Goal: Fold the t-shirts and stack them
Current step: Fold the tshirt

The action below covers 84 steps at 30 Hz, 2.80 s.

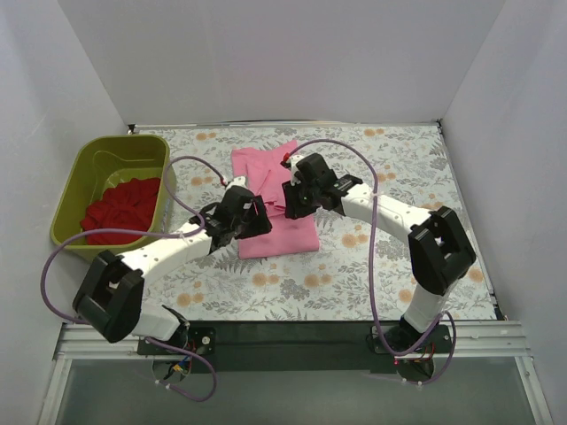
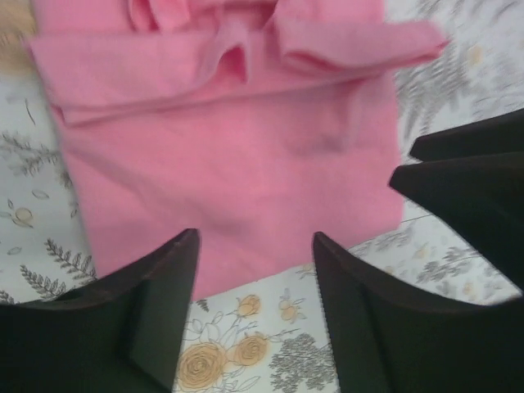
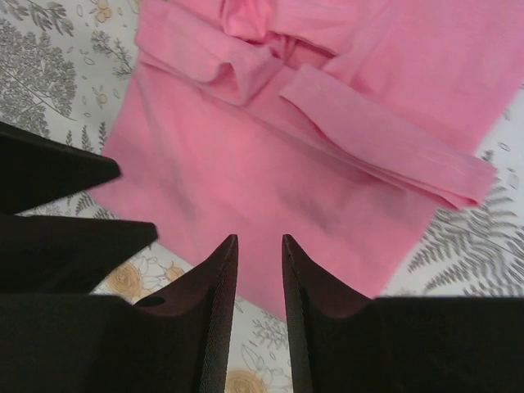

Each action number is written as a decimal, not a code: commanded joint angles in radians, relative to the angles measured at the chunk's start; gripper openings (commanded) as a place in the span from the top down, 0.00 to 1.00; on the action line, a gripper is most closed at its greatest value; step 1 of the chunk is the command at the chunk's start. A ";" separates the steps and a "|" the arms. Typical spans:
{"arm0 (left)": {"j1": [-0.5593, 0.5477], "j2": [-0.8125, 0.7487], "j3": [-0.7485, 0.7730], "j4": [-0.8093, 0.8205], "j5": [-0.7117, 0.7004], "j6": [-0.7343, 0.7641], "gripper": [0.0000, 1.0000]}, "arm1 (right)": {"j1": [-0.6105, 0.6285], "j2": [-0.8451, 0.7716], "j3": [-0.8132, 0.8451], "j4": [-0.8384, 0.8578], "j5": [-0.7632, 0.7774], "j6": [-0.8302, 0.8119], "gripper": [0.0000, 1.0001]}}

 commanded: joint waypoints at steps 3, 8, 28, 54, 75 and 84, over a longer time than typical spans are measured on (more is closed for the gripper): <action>-0.016 0.080 -0.075 -0.005 0.025 -0.065 0.56 | 0.005 0.101 0.028 0.129 -0.092 0.038 0.71; -0.018 0.154 -0.081 -0.010 0.065 -0.062 0.64 | 0.002 0.224 0.096 0.138 -0.114 0.027 0.72; -0.018 0.142 -0.072 -0.128 0.068 -0.042 0.66 | -0.242 0.399 0.492 0.125 -0.195 0.019 0.71; 0.255 0.556 0.486 -0.087 0.048 0.200 0.76 | -0.192 -0.097 -0.314 0.362 -0.410 0.135 0.71; 0.248 0.364 0.256 0.053 0.188 0.128 0.71 | -0.189 0.000 -0.429 0.470 -0.434 0.141 0.78; 0.343 0.637 0.524 0.054 0.198 0.135 0.78 | -0.190 0.017 -0.452 0.470 -0.410 0.125 0.78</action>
